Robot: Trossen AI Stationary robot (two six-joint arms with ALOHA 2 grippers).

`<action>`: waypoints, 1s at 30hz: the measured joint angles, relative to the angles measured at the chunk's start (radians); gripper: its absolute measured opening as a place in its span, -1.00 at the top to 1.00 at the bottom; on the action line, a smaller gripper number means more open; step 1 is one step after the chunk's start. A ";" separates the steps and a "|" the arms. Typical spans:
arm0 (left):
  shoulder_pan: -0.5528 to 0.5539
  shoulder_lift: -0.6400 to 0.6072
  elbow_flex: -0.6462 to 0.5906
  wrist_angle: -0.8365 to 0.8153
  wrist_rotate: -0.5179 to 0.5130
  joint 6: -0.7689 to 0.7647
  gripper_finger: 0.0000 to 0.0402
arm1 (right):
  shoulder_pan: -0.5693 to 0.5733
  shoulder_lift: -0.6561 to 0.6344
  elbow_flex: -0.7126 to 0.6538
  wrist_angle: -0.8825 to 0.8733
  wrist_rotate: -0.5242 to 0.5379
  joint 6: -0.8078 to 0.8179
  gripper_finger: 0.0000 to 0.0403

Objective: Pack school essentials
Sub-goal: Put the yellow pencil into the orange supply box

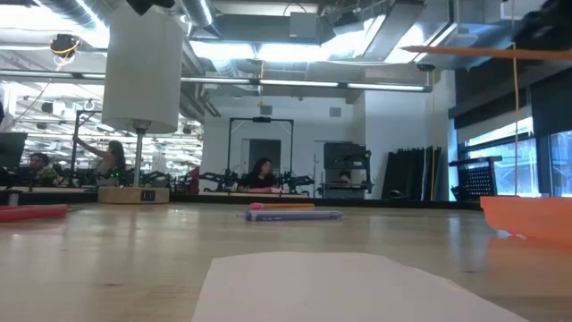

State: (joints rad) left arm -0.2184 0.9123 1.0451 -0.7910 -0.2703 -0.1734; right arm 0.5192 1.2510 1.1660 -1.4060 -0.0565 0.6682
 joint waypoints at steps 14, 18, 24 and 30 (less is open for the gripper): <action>0.000 0.046 -0.001 0.031 0.000 0.005 0.76 | 0.329 0.115 0.000 0.136 -0.110 0.331 0.77; -0.001 0.078 -0.001 0.116 0.081 0.077 0.76 | 0.381 0.178 0.000 0.202 -0.129 0.349 0.77; -0.001 0.125 -0.001 0.231 0.153 0.106 0.76 | 0.433 0.266 0.000 0.253 -0.180 0.352 0.77; -0.001 0.163 -0.001 0.264 0.157 0.106 0.76 | 0.473 0.324 0.000 0.263 -0.242 0.348 0.77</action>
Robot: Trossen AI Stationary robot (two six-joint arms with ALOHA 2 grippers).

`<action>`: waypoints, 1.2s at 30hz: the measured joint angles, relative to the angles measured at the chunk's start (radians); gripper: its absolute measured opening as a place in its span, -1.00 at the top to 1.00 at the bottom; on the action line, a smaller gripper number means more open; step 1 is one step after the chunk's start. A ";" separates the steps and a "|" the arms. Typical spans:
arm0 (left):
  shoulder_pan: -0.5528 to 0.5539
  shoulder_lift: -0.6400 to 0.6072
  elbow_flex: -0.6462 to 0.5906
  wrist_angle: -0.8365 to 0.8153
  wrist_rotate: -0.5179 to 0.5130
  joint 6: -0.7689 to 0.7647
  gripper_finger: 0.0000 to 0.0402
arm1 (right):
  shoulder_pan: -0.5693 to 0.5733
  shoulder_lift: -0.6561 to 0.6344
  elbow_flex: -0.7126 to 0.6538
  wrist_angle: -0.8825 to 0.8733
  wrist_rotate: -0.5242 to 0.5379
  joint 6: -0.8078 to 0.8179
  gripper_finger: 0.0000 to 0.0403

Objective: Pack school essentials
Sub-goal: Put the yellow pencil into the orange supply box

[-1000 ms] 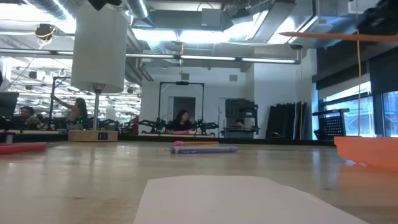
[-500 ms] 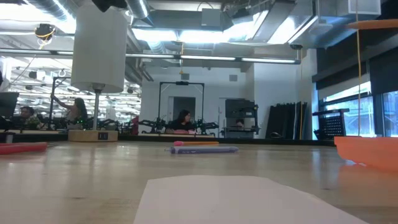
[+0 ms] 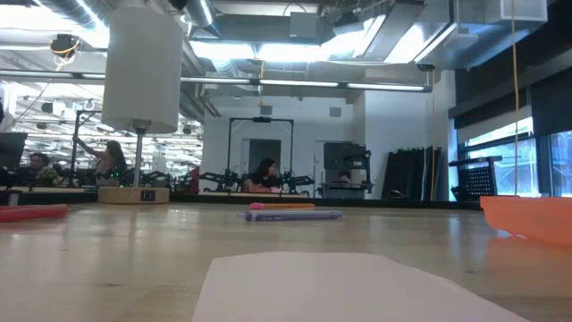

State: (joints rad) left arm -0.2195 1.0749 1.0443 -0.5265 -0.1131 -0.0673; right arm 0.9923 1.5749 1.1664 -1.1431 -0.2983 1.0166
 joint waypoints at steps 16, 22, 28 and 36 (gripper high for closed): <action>0.000 0.047 0.000 0.006 0.000 0.000 0.76 | -0.007 0.092 0.000 -0.008 -0.019 -0.082 0.77; 0.000 0.047 0.000 0.006 0.000 0.000 0.76 | -0.041 0.123 0.000 -0.022 -0.018 -0.111 0.77; 0.000 0.047 0.000 0.006 0.000 0.000 0.76 | -0.056 0.146 -0.025 -0.010 -0.048 -0.107 0.77; 0.000 0.047 0.000 0.006 0.000 0.000 0.76 | -0.061 0.146 -0.027 0.003 -0.035 -0.105 0.76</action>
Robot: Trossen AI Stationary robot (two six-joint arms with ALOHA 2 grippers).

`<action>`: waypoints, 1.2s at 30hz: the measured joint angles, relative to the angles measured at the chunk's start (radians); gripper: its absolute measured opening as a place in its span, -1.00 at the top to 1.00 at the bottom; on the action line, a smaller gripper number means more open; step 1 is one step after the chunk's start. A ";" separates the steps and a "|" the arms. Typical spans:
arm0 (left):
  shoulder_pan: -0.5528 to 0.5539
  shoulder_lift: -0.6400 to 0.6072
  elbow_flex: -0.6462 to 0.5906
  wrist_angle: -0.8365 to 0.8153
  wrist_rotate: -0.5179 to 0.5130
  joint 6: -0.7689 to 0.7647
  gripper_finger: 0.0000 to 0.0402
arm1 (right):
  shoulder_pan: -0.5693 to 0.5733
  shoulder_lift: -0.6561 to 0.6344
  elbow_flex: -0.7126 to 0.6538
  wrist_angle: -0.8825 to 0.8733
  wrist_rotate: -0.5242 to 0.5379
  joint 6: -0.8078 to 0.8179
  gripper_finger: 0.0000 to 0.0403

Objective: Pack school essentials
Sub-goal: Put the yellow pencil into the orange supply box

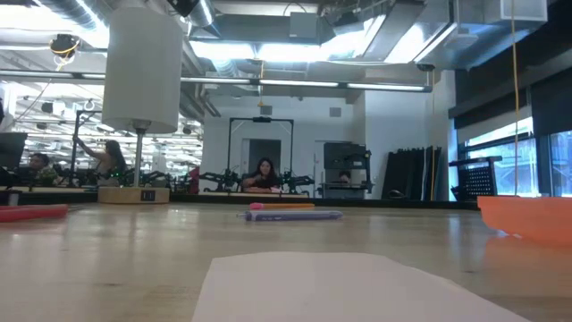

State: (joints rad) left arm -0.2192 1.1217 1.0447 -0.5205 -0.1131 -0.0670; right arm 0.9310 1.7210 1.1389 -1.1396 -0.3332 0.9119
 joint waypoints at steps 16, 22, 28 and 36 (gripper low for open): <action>0.000 0.000 0.000 -0.001 0.000 0.000 0.76 | -0.006 0.000 0.000 0.059 0.079 0.022 0.70; 0.000 0.000 0.000 -0.001 0.000 0.000 0.76 | -0.006 0.000 0.000 0.098 0.144 0.022 0.70; 0.000 0.000 0.000 -0.001 0.000 0.000 0.76 | -0.006 0.000 0.000 0.115 0.228 0.025 0.70; 0.000 0.000 0.000 -0.001 0.000 0.000 0.76 | -0.006 0.000 -0.001 0.154 0.236 0.024 0.70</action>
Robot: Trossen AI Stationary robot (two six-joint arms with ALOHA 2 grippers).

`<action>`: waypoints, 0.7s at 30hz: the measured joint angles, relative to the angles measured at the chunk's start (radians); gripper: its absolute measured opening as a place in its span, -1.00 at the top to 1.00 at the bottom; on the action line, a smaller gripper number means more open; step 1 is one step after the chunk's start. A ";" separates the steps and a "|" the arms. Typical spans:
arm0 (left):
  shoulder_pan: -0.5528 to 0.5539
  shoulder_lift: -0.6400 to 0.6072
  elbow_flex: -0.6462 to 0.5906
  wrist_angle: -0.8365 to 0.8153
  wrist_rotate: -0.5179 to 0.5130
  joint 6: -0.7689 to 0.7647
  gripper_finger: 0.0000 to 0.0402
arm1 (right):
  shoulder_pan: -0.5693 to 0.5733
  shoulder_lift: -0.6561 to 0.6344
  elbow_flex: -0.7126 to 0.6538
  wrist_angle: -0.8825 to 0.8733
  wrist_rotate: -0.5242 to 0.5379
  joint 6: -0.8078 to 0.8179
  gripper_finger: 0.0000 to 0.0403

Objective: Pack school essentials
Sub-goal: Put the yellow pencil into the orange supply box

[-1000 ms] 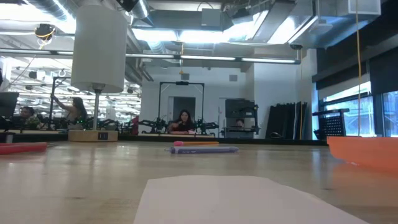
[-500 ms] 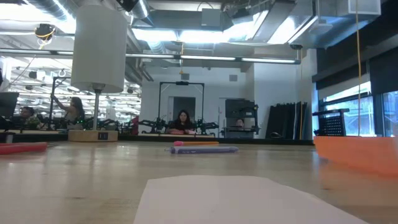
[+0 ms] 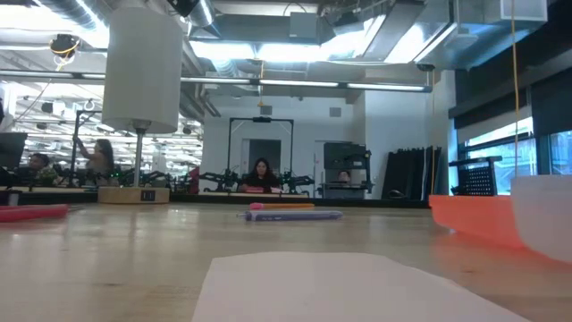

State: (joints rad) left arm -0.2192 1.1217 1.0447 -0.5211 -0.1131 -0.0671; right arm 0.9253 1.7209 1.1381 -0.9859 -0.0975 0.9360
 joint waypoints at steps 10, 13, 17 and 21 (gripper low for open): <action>0.000 0.000 0.000 0.000 0.000 0.000 0.76 | 0.000 0.000 0.000 0.032 0.003 0.003 0.69; 0.000 0.000 0.000 0.000 0.000 0.000 0.76 | 0.000 0.001 0.000 0.046 0.003 0.009 0.69; 0.000 0.000 0.000 0.000 0.000 0.000 0.76 | 0.000 0.001 0.000 0.054 0.032 0.030 0.69; 0.000 0.000 0.000 0.000 0.000 0.000 0.76 | 0.000 0.001 0.000 0.055 0.037 0.029 0.69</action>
State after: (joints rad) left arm -0.2195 1.1217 1.0447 -0.5213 -0.1131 -0.0673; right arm 0.9253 1.7215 1.1381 -0.9310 -0.0601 0.9653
